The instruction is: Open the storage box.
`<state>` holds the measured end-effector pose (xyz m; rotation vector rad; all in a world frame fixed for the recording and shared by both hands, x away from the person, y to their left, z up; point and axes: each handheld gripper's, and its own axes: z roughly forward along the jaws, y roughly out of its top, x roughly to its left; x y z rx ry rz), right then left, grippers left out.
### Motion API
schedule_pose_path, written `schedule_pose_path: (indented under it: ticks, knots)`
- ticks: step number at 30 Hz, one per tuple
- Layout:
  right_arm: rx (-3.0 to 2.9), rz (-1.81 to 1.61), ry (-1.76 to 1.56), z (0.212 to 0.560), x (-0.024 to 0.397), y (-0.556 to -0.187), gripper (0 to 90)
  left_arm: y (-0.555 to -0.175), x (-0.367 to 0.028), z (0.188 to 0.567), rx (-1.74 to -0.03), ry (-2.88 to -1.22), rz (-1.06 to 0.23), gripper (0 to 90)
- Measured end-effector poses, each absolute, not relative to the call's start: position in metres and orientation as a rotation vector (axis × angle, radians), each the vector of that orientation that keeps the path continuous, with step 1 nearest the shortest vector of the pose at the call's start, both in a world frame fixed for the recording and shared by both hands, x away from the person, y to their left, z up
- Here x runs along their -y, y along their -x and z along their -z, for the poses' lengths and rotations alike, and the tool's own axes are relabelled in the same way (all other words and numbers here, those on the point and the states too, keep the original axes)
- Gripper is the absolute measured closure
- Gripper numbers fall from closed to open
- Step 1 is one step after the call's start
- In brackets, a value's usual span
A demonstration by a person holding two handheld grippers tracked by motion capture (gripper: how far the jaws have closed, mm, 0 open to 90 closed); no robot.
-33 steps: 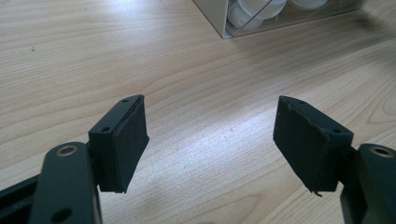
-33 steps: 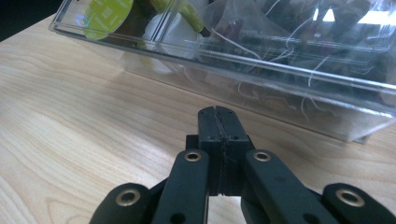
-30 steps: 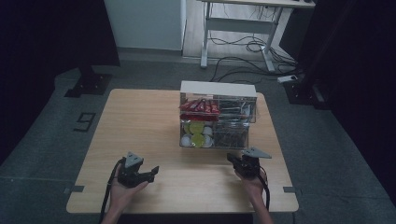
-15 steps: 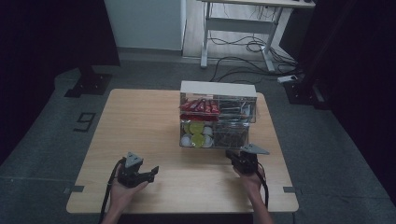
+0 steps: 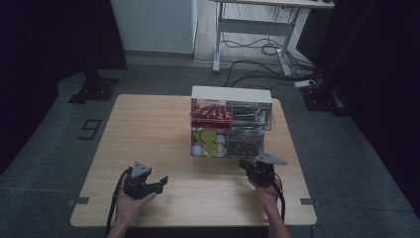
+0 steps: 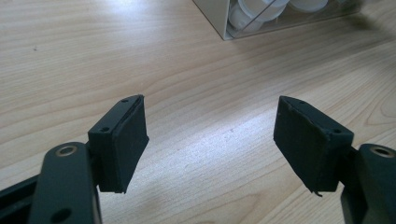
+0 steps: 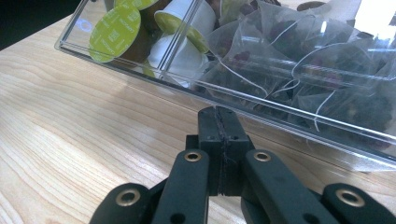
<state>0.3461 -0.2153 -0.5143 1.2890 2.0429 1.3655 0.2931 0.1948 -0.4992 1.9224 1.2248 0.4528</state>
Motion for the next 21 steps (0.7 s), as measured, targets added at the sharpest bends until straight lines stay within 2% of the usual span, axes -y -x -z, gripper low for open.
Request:
schedule_pose_path:
  ticks: [21]
  knots:
    - [-2.032,-1.356,-1.274,0.5122,0.2193,-0.3431,89.4,-0.2935,-0.1954,0.4999,-1.226,-1.927,-0.458,26.1]
